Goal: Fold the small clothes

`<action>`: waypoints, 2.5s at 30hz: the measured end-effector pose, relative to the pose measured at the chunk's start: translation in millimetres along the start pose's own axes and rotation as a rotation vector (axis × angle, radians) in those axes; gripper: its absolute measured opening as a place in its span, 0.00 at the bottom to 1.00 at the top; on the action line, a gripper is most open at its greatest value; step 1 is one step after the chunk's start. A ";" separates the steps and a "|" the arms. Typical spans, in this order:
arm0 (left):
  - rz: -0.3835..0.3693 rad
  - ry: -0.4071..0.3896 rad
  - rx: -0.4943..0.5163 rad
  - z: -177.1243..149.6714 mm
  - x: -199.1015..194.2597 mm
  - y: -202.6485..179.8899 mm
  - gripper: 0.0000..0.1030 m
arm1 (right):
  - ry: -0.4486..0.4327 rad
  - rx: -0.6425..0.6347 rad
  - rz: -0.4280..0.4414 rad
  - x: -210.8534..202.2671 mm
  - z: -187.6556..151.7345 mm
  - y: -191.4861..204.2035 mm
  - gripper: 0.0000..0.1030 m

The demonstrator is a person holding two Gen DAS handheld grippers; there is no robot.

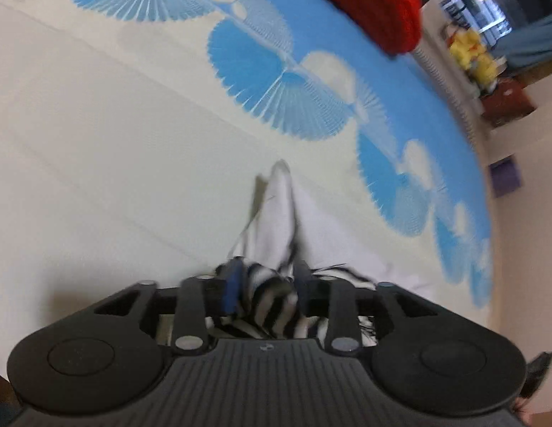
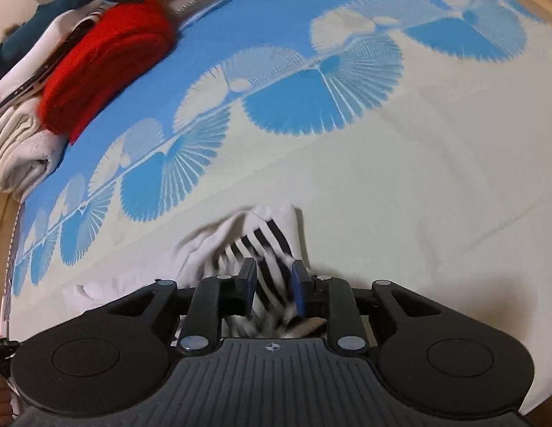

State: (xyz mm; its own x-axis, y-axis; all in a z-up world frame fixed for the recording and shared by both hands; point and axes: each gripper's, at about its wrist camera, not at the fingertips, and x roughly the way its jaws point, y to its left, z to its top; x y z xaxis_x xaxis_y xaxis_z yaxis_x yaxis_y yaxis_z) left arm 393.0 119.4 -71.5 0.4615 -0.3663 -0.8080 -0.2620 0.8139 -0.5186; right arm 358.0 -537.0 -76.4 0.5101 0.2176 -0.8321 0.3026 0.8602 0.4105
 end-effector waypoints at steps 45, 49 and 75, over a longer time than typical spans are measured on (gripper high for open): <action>0.253 -0.408 0.603 5.0 67.1 -85.3 0.03 | -0.524 -0.585 -0.057 29.8 -5.7 102.0 0.02; 0.330 -0.382 0.587 18.4 92.6 -91.4 0.03 | -0.335 -0.541 -0.204 81.4 8.0 105.8 0.02; 0.169 0.144 0.243 -6.4 40.3 26.6 0.42 | 0.055 -0.264 -0.097 9.5 -22.2 6.1 0.44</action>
State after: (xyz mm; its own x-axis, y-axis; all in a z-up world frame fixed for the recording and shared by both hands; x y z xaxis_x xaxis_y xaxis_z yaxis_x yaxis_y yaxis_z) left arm 399.2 123.4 -119.6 0.2996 -0.2632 -0.9170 -0.1069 0.9459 -0.3064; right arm 346.8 -519.5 -90.0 0.4421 0.1471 -0.8848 0.1236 0.9671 0.2226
